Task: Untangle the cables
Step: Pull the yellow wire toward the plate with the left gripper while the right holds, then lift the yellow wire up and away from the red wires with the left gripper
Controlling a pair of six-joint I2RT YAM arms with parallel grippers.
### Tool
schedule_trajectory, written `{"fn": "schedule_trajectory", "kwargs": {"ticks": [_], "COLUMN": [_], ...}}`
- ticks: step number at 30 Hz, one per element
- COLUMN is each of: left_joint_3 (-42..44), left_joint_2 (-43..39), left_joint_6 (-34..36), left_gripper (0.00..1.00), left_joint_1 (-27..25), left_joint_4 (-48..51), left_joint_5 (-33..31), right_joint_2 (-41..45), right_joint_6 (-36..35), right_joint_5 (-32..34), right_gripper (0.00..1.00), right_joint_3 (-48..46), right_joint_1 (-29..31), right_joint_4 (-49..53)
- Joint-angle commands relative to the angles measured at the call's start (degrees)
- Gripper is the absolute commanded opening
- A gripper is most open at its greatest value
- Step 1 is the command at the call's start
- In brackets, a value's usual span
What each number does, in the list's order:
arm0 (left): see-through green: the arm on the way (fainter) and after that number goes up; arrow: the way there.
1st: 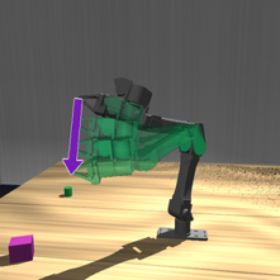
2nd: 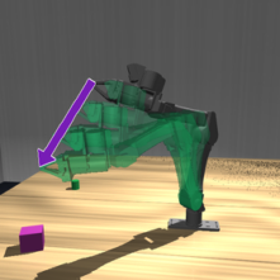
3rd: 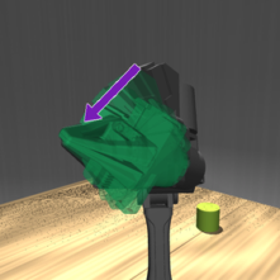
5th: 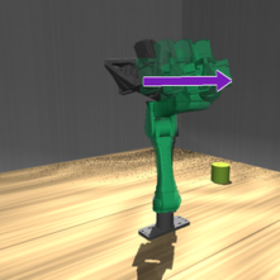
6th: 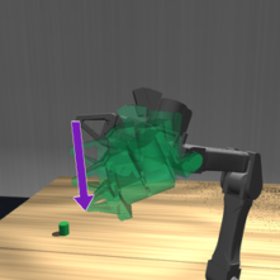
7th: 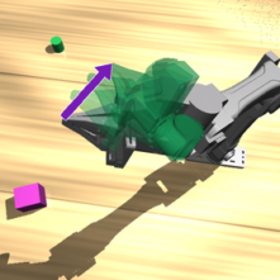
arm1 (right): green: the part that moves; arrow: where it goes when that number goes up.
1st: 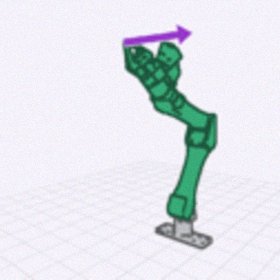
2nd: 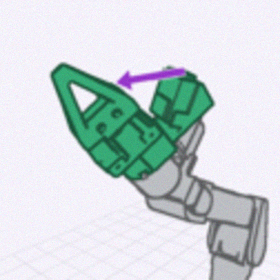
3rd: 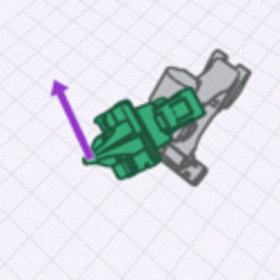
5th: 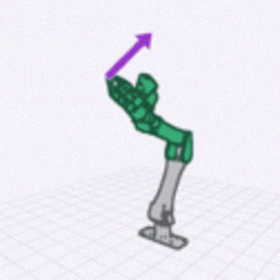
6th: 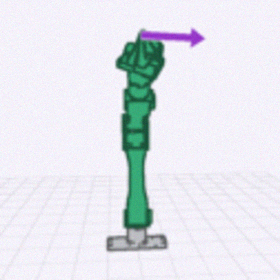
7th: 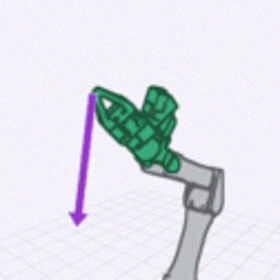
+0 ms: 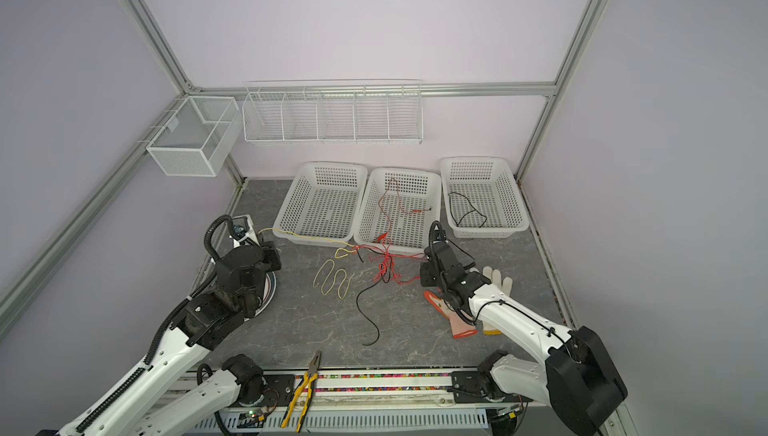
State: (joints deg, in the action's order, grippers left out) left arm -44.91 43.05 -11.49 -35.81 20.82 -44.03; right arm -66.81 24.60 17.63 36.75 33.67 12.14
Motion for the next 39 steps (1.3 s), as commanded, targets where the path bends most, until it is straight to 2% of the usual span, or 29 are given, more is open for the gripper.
{"fn": "schedule_trajectory", "kwargs": {"ticks": [1,5,9,13,16,21,25,28,31,35,39], "left_joint_3": [-1.9,3.5,8.1,9.9,9.9,10.2,10.6,10.4,9.8,8.4,7.3], "left_joint_2": [-1.9,-2.5,-1.5,1.4,3.2,4.4,5.1,5.9,6.9,8.3,9.7], "left_joint_6": [2.3,4.0,5.1,6.5,6.7,7.0,7.0,7.1,6.7,5.9,5.9], "left_gripper": [0.0,0.0,0.0,0.0,0.0,0.0,0.0,0.0,0.0,0.0,0.0], "left_joint_1": [2.9,2.9,2.8,2.5,2.3,2.3,2.3,2.3,2.3,2.3,2.3], "left_joint_4": [-8.2,-17.3,-25.7,-30.3,-31.1,-31.6,-32.1,-32.6,-33.6,-34.6,-35.1], "left_joint_5": [-3.7,13.0,28.5,38.0,39.6,39.7,39.6,39.7,39.8,40.1,41.5], "right_joint_2": [0.6,1.0,-2.3,-7.0,-9.0,-7.8,-5.2,-3.7,-3.7,-3.7,-4.3], "right_joint_6": [-1.2,-4.9,-10.0,-13.3,-15.0,-18.6,-21.3,-22.9,-22.4,-21.6,-23.0], "right_joint_5": [4.0,-1.3,-8.4,-9.2,-11.9,-16.5,-19.3,-21.3,-17.7,-17.2,-21.2], "right_gripper": [0.06,0.06,0.06,0.09,0.14,0.36,0.48,0.53,0.53,0.56,0.61], "right_joint_3": [-2.9,-3.1,-0.8,3.1,5.6,8.3,9.8,10.9,12.6,13.3,15.3], "right_joint_1": [-2.5,0.7,4.2,7.6,8.4,8.9,9.1,9.1,9.1,9.1,9.2], "right_joint_4": [6.3,0.3,-2.6,-2.6,-2.8,-2.3,-0.8,-0.1,0.4,-1.1,-3.0]}}
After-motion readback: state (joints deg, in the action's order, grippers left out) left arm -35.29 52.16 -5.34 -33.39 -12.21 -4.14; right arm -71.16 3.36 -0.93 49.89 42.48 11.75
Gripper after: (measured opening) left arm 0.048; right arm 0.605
